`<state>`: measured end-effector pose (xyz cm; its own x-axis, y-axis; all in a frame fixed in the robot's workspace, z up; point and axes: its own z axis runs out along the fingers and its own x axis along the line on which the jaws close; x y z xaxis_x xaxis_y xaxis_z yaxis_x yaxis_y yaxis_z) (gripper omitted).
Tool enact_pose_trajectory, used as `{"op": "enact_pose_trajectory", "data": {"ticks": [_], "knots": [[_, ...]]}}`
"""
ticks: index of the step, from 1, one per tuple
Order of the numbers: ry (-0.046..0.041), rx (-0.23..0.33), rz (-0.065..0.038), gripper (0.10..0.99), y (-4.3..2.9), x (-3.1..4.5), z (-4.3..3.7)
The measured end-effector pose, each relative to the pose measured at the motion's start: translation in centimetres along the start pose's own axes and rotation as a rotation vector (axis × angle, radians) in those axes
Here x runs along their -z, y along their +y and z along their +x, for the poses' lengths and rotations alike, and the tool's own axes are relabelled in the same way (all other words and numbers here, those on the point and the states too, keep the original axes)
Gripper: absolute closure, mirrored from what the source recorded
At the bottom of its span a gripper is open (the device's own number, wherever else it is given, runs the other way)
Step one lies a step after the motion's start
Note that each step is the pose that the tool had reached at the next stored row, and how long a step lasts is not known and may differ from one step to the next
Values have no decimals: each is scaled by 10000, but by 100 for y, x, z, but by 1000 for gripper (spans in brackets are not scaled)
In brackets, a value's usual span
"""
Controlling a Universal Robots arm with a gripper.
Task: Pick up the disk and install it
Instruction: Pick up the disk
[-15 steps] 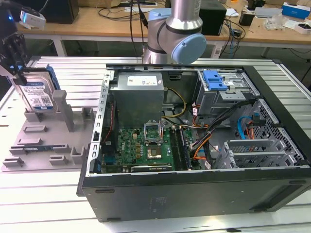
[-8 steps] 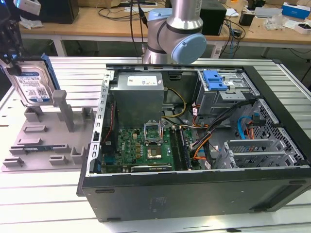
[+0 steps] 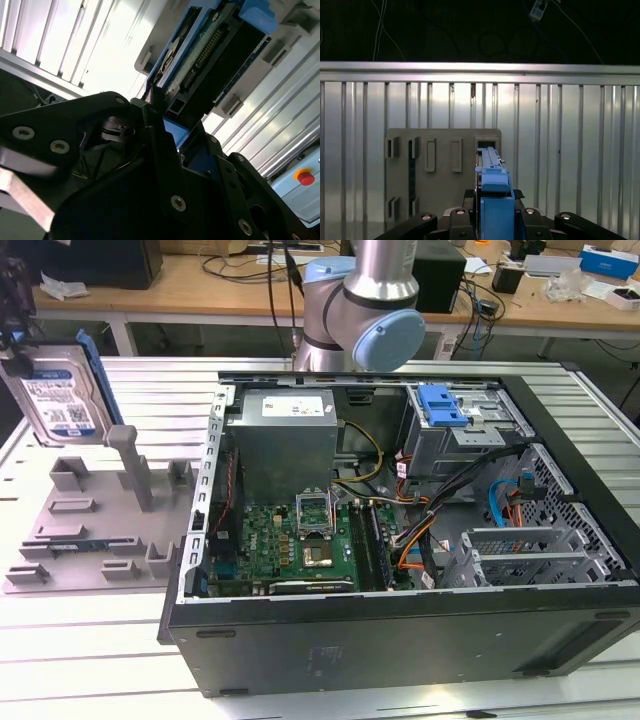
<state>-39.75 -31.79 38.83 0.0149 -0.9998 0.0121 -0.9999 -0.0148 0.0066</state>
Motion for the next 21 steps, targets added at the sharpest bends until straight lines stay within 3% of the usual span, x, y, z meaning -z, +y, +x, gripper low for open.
{"op": "enact_pose_trajectory", "data": {"ticks": [13, 17, 21], "knots": [[-19, 0, 0, 722, 4, 455, 56], [-24, 0, 0, 722, 6, 644, 78], [-25, -1, 0, 722, 7, 773, 90]]}}
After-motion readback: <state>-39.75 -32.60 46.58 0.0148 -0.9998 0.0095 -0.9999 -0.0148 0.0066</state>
